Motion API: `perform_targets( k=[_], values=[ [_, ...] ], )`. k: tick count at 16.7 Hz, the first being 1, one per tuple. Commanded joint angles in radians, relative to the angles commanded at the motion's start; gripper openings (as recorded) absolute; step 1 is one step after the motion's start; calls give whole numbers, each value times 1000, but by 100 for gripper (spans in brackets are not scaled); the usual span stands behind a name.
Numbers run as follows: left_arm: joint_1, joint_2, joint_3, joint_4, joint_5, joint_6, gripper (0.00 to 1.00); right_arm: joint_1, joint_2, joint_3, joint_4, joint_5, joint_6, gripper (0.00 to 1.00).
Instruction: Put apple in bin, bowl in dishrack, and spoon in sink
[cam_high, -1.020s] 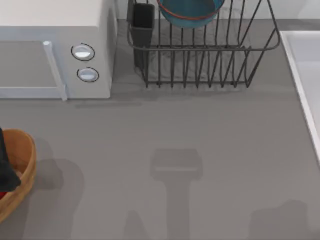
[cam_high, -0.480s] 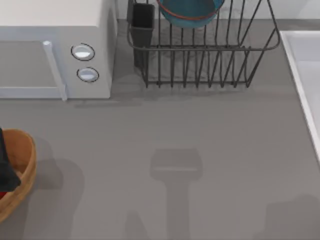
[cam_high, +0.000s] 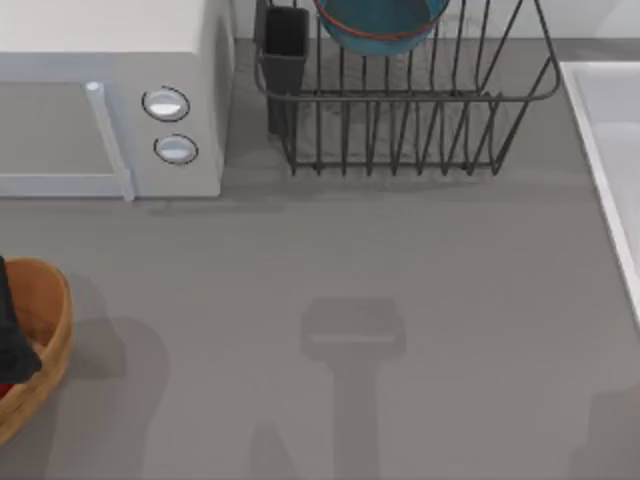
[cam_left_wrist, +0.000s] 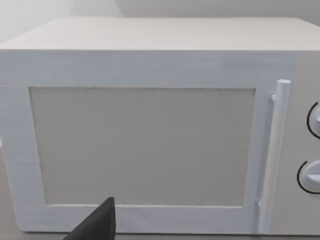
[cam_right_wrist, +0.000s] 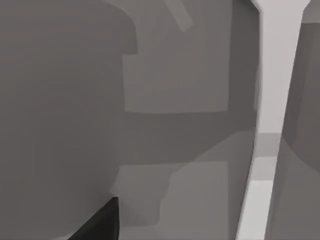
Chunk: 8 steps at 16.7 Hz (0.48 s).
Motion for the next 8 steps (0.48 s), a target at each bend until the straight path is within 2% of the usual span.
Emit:
perform_targets(
  k=[4, 8],
  values=[
    [0, 0, 0, 0, 0, 0, 100, 0, 5, -5, 8, 0, 0, 100],
    [0, 0, 0, 0, 0, 0, 100, 0, 5, -5, 8, 0, 0, 70]
  ],
)
